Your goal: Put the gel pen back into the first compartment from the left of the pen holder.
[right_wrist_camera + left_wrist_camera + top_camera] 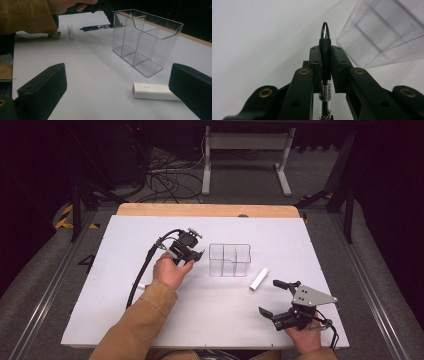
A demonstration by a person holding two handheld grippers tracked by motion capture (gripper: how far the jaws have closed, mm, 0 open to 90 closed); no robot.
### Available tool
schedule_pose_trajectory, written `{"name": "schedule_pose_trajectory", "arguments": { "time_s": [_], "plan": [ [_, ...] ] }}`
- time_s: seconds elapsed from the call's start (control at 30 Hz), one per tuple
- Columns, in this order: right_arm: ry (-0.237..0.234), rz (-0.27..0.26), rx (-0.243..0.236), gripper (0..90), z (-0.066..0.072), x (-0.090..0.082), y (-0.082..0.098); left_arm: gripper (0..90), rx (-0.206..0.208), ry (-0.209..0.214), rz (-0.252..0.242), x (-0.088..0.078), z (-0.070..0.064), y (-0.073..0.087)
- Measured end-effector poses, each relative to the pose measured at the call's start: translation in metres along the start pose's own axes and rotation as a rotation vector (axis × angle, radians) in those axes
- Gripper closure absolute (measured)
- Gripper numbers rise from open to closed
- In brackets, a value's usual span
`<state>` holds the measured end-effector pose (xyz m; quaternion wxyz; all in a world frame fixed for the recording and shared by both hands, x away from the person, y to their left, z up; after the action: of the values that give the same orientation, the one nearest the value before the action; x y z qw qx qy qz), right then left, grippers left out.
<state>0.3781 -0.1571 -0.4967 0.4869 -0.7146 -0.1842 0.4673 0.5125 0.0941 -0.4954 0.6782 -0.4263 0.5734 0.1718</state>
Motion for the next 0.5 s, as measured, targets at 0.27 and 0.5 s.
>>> {"name": "schedule_pose_trajectory", "arguments": {
  "time_s": [0.27,0.5],
  "plan": [
    [-0.003,-0.001,0.0,2.2,0.0,0.0,0.0,80.4,0.013,0.002,-0.085,-0.021,-0.002,-0.004],
    [-0.003,-0.001,0.0,2.2,0.0,0.0,0.0,80.4,0.009,0.008,-0.13,-0.031,0.0,-0.005]
  ]
}}
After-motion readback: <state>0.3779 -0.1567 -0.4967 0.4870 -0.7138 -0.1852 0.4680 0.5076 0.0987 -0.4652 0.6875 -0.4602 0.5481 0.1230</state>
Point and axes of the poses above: each handheld gripper's, and its own axes: x roughly forward along the jaws, y roughly out of its underside, z roughly to its left, the point moved 9 cm from there along x, roughly forward along the jaws, and after that the axes turned 12 degrees about z, right-handed, at the moved point
